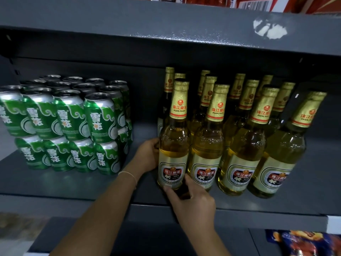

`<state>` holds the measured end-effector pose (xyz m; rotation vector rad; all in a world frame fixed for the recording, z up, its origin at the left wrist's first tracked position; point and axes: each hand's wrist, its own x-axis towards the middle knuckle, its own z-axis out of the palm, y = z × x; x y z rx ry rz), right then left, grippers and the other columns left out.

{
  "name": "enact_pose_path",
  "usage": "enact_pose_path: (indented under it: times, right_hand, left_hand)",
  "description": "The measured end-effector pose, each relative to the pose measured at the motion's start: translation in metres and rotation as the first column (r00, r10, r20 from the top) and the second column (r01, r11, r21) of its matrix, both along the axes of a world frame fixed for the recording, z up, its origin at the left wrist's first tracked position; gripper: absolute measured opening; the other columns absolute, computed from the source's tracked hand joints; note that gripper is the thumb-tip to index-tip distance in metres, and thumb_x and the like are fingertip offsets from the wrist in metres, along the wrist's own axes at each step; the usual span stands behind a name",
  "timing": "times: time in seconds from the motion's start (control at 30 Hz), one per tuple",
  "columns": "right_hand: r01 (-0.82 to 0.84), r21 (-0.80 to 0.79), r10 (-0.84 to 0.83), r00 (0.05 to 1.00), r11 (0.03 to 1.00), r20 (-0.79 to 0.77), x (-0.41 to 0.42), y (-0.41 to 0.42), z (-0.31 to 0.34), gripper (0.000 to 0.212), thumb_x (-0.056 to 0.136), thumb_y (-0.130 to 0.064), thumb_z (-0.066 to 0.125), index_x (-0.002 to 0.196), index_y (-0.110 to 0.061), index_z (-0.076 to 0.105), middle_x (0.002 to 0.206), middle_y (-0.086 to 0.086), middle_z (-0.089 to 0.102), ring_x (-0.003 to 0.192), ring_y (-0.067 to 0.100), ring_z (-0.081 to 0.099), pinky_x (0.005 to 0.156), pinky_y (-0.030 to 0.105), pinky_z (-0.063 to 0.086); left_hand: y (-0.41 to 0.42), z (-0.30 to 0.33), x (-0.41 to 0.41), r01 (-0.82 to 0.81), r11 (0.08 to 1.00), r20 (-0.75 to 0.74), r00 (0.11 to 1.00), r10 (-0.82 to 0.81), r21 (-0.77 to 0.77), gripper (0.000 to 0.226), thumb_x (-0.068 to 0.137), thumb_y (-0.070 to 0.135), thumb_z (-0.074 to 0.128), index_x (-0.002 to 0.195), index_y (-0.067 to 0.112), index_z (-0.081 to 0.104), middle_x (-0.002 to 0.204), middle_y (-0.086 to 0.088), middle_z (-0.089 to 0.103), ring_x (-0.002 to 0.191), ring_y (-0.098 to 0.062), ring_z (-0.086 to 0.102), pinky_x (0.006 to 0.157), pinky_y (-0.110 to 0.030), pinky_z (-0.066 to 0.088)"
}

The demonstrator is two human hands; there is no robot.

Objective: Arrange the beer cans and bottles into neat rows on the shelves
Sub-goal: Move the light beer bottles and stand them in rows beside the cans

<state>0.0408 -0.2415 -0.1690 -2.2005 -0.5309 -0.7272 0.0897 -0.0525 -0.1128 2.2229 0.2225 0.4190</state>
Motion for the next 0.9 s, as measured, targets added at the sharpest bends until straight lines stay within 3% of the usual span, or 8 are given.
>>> enact_pose_path:
  times: [0.1, 0.23, 0.33, 0.43, 0.6, 0.67, 0.77, 0.9]
  right_hand:
    - [-0.004, 0.006, 0.004, 1.0, 1.0, 0.005, 0.0, 0.0, 0.0, 0.064, 0.071, -0.064, 0.065, 0.107, -0.012, 0.076, 0.09, -0.001, 0.077, 0.076, 0.011, 0.073, 0.063, 0.022, 0.057]
    - [-0.039, 0.017, 0.039, 0.999, 0.999, 0.018, 0.0, -0.001, -0.001, 0.063, 0.075, -0.063, 0.064, 0.11, -0.012, 0.075, 0.094, -0.003, 0.076, 0.079, 0.009, 0.072, 0.065, 0.023, 0.059]
    - [-0.057, 0.022, 0.056, 0.998, 0.998, 0.019, -0.002, -0.002, 0.001, 0.062, 0.075, -0.064, 0.064, 0.111, -0.014, 0.074, 0.095, -0.005, 0.076, 0.08, 0.007, 0.071, 0.067, 0.021, 0.058]
    - [-0.052, 0.032, 0.052, 0.998, 0.998, 0.019, -0.002, -0.002, 0.002, 0.062, 0.073, -0.064, 0.064, 0.11, -0.015, 0.075, 0.094, -0.006, 0.076, 0.08, 0.006, 0.071, 0.069, 0.019, 0.057]
    - [-0.015, 0.06, 0.014, 1.0, 0.998, 0.019, 0.0, 0.0, -0.001, 0.063, 0.068, -0.064, 0.064, 0.104, -0.014, 0.077, 0.092, -0.004, 0.077, 0.081, 0.009, 0.072, 0.069, 0.022, 0.057]
    - [-0.008, 0.063, 0.007, 1.0, 0.998, 0.01, 0.0, 0.001, -0.002, 0.063, 0.067, -0.064, 0.064, 0.104, -0.015, 0.078, 0.091, -0.004, 0.077, 0.08, 0.009, 0.072, 0.068, 0.021, 0.056]
    - [-0.018, 0.057, 0.018, 1.0, 0.998, 0.001, 0.0, 0.001, -0.003, 0.063, 0.068, -0.064, 0.065, 0.106, -0.015, 0.077, 0.093, -0.005, 0.077, 0.082, 0.007, 0.071, 0.071, 0.019, 0.055]
    - [-0.04, 0.057, 0.041, 0.999, 0.998, -0.015, -0.001, -0.001, -0.003, 0.063, 0.07, -0.065, 0.065, 0.109, -0.017, 0.076, 0.095, -0.007, 0.077, 0.084, 0.006, 0.071, 0.074, 0.018, 0.054]
  left_hand:
    - [0.004, 0.008, -0.001, 0.029, 0.999, -0.024, 0.999, -0.029, -0.027, 0.036, 0.083, -0.008, 0.06, 0.087, 0.028, 0.057, 0.088, 0.005, 0.063, 0.089, -0.017, 0.062, 0.077, -0.021, 0.051]
    - [0.016, 0.02, 0.007, -0.061, 0.891, 0.035, 0.996, 0.086, -0.45, 0.041, 0.084, -0.018, 0.054, 0.119, 0.005, 0.052, 0.098, -0.011, 0.063, 0.094, -0.023, 0.06, 0.078, -0.024, 0.052]
    - [0.027, 0.025, 0.027, -0.189, 0.886, 0.045, 0.972, 0.229, -0.423, 0.051, 0.083, -0.008, 0.064, 0.129, 0.009, 0.049, 0.112, -0.009, 0.059, 0.105, -0.027, 0.059, 0.092, -0.038, 0.052]
    - [0.031, 0.027, 0.044, -0.178, 0.9, -0.042, 0.984, 0.176, -0.398, 0.074, 0.081, 0.006, 0.074, 0.145, 0.011, 0.037, 0.132, -0.007, 0.054, 0.12, -0.025, 0.055, 0.098, -0.041, 0.05]
    - [0.037, 0.023, 0.055, 0.024, 0.897, 0.054, 0.999, 0.0, -0.442, 0.049, 0.081, -0.003, 0.07, 0.128, 0.005, 0.058, 0.11, -0.004, 0.068, 0.108, -0.021, 0.064, 0.073, -0.017, 0.052]
    - [0.038, 0.022, 0.055, 0.056, 0.893, 0.081, 0.996, -0.022, -0.447, 0.042, 0.081, -0.003, 0.07, 0.122, 0.005, 0.062, 0.106, -0.003, 0.07, 0.104, -0.018, 0.066, 0.077, -0.021, 0.055]
    - [0.039, 0.019, 0.056, 0.086, 0.895, 0.091, 0.995, -0.051, -0.438, 0.041, 0.081, -0.001, 0.071, 0.121, 0.006, 0.064, 0.113, -0.009, 0.07, 0.108, -0.023, 0.066, 0.092, -0.04, 0.054]
    - [0.038, 0.022, 0.056, 0.122, 0.9, 0.104, 0.991, -0.086, -0.419, 0.039, 0.083, -0.005, 0.068, 0.121, 0.003, 0.063, 0.112, -0.011, 0.07, 0.105, -0.024, 0.067, 0.081, -0.028, 0.057]
